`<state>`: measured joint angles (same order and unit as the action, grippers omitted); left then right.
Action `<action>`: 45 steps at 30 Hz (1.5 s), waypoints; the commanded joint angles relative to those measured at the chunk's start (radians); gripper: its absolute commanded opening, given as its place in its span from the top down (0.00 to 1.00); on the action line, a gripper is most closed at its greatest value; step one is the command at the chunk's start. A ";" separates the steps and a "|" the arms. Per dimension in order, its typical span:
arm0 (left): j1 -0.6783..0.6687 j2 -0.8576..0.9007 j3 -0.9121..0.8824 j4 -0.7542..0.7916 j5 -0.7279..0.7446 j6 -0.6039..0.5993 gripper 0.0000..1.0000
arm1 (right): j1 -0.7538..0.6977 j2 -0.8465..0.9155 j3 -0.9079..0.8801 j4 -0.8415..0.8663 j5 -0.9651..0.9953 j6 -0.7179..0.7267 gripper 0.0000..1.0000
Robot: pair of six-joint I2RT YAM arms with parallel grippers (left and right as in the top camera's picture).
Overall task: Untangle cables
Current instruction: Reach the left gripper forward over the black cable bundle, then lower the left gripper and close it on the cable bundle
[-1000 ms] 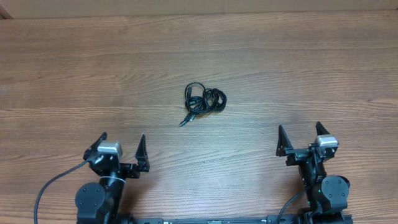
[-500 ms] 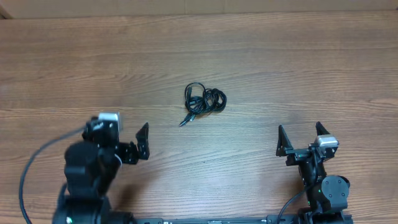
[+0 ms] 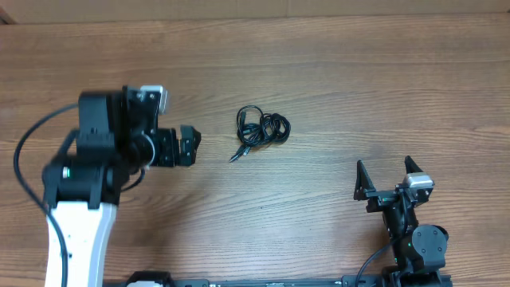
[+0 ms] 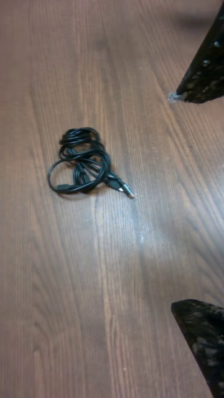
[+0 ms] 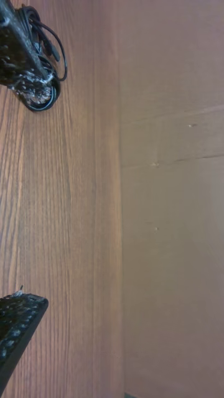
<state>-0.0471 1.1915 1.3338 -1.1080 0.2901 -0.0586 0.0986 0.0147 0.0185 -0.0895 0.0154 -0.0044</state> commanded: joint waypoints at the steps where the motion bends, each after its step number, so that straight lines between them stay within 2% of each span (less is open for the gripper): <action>1: -0.033 0.106 0.120 -0.054 0.035 0.030 0.00 | -0.003 -0.011 -0.010 0.006 0.009 -0.004 0.00; 6: -0.143 0.254 0.233 -0.152 -0.021 0.095 0.00 | -0.003 -0.011 -0.010 0.006 0.009 -0.004 0.00; 15: -0.334 0.403 0.236 -0.157 -0.140 0.229 0.00 | -0.003 -0.011 -0.010 0.006 0.009 -0.004 0.00; 21: -0.446 0.527 0.236 -0.098 -0.245 0.231 0.00 | -0.003 -0.011 -0.010 0.006 0.010 -0.004 0.00; 27: -0.484 0.625 0.236 -0.010 -0.211 0.227 0.00 | -0.003 -0.011 -0.010 0.006 0.009 -0.004 0.00; 35: -0.489 0.747 0.236 0.014 -0.215 0.239 0.00 | -0.003 -0.011 -0.010 0.006 0.010 -0.004 0.00; 40: -0.513 0.795 0.236 0.082 -0.315 0.248 0.00 | -0.003 -0.011 -0.010 0.006 0.009 -0.004 0.00; 45: -0.552 0.824 0.236 0.135 -0.411 0.316 0.00 | -0.003 -0.011 -0.010 0.006 0.009 -0.004 0.00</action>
<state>-0.5686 1.9869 1.5459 -0.9943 -0.0296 0.1936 0.0986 0.0147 0.0185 -0.0895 0.0154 -0.0040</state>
